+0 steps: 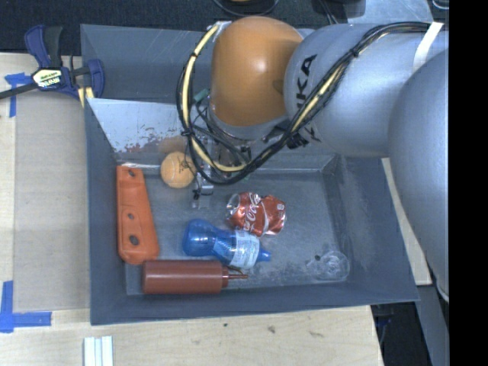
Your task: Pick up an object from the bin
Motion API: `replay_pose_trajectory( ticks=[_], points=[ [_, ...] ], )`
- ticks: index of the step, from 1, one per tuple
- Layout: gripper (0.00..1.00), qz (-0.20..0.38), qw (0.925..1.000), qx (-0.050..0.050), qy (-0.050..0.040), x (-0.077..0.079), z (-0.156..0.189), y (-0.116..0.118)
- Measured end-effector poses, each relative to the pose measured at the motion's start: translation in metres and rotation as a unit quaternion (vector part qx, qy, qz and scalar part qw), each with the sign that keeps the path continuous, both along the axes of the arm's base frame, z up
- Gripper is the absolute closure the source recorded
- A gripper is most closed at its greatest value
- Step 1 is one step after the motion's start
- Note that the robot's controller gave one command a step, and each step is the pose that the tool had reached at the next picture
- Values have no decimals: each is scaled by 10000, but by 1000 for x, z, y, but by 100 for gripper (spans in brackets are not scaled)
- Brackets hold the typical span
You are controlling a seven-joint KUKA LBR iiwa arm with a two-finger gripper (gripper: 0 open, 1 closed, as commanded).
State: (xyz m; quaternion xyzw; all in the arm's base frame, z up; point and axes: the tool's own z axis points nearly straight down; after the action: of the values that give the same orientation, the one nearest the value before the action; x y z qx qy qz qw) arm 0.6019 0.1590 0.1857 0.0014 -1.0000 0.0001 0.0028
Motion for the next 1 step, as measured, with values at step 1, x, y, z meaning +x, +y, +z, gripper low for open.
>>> replay_pose_trajectory(
  ticks=[1],
  points=[
    [0, -17, 10000, 6, -43, 2, 5, -1]
  ],
)
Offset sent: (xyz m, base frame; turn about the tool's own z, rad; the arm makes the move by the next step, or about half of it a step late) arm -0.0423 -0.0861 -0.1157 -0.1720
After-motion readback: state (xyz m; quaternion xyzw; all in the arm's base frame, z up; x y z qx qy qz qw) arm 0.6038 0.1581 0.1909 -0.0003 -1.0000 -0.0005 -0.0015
